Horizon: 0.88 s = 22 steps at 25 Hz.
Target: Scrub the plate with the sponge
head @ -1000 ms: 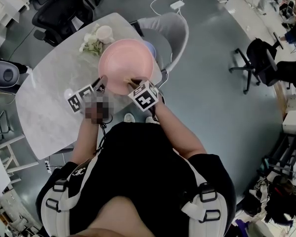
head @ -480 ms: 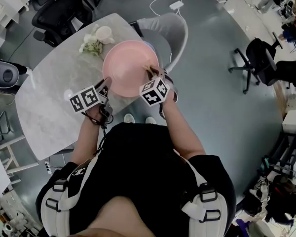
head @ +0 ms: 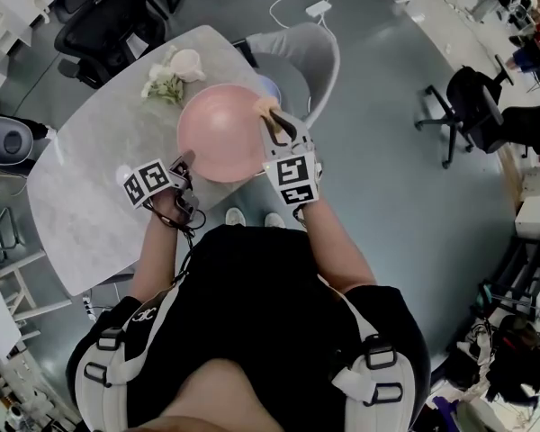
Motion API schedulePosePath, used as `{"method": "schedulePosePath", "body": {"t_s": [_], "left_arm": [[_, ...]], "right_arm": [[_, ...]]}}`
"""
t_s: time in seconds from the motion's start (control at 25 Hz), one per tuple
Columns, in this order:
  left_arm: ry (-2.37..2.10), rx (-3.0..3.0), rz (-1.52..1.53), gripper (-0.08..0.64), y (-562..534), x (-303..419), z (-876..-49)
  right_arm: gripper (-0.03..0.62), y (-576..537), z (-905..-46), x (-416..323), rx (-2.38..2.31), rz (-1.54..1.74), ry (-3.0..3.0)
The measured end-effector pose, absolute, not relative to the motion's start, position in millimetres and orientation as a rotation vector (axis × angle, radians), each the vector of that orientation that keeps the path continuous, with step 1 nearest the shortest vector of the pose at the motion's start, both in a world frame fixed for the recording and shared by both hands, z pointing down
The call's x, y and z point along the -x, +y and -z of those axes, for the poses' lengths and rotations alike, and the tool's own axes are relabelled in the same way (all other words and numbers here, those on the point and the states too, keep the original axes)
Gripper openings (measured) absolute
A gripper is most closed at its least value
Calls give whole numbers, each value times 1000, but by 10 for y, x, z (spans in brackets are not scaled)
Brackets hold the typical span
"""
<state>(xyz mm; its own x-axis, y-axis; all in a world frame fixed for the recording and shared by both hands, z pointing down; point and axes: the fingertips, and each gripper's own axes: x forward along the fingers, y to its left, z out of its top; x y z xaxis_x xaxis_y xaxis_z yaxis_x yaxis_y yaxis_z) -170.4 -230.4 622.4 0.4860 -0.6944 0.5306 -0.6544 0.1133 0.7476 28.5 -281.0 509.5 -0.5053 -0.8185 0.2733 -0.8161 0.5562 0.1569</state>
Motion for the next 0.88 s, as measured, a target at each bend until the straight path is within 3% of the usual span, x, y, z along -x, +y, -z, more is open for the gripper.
{"method": "schedulePosePath", "body": {"t_s": [0.32, 0.88], "left_arm": [[-1258, -1402, 17, 43, -2198, 2052, -6839], [-1256, -1152, -56, 32, -1888, 2134, -7806]], "right_arm": [[54, -2535, -4275, -496, -1515, 113, -2678], [54, -2455, -4222, -686, -1561, 90, -2650]]}}
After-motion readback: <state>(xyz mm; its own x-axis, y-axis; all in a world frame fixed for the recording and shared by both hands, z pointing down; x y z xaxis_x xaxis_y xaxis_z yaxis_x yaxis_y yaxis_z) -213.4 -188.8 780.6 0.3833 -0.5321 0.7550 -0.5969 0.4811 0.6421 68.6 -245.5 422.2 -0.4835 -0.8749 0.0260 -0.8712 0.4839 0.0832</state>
